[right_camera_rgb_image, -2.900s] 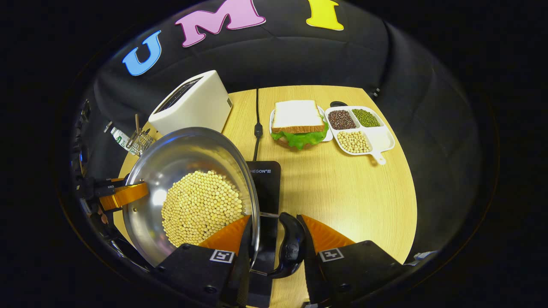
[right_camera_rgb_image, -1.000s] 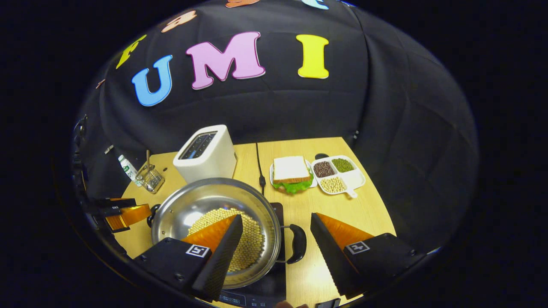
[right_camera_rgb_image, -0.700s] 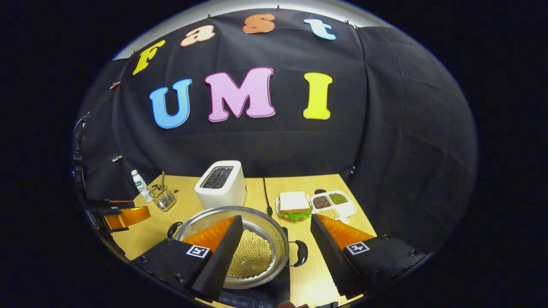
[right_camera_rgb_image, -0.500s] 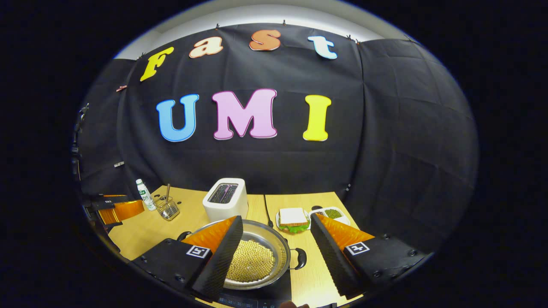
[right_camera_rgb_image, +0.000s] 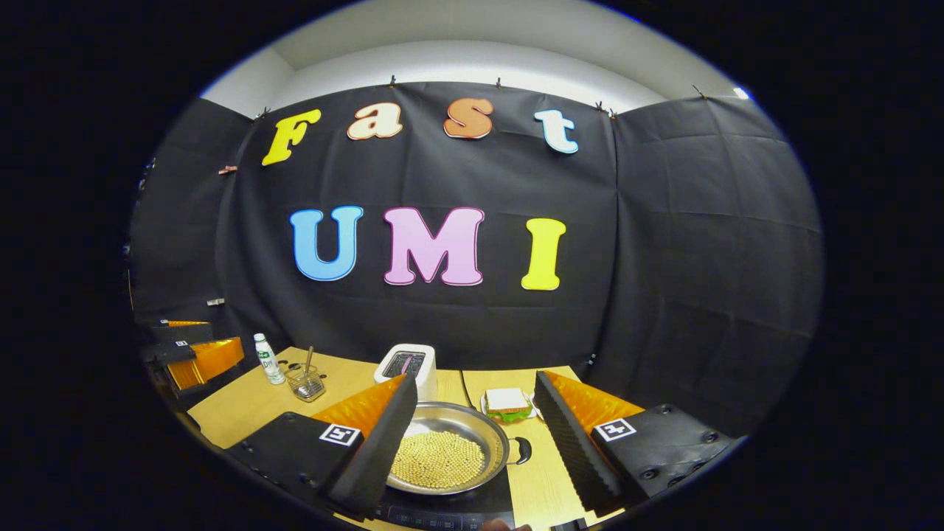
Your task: First push the handle of the pot to place it horizontally, then grasp the pot with both hands and set it on the induction cooktop.
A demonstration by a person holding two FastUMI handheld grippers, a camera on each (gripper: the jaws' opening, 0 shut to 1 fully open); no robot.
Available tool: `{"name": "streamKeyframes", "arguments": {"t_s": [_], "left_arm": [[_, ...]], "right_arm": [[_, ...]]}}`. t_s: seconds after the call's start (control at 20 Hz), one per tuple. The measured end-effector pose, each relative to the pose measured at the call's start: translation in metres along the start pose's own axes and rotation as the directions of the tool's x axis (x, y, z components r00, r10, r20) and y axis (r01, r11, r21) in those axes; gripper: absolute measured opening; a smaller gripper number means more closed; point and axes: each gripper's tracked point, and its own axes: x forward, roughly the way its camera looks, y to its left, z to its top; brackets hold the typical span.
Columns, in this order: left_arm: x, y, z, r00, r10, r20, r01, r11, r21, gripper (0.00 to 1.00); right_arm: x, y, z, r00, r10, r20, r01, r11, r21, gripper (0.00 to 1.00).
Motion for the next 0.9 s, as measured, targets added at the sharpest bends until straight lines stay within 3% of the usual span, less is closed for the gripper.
{"name": "streamKeyframes", "arguments": {"t_s": [0.35,0.9], "left_arm": [[-0.028,0.005,0.0,1.0,-0.004,0.025,0.005,0.999,-0.034,0.95],[-0.025,0.009,-0.005,1.0,-0.016,0.011,0.016,1.0,-0.023,0.95]], "right_arm": [[-0.011,0.015,0.014,0.999,0.004,0.046,-0.004,1.0,0.007,0.99],[-0.007,0.015,0.012,0.999,-0.028,0.04,0.029,1.0,-0.003,0.99]]}}
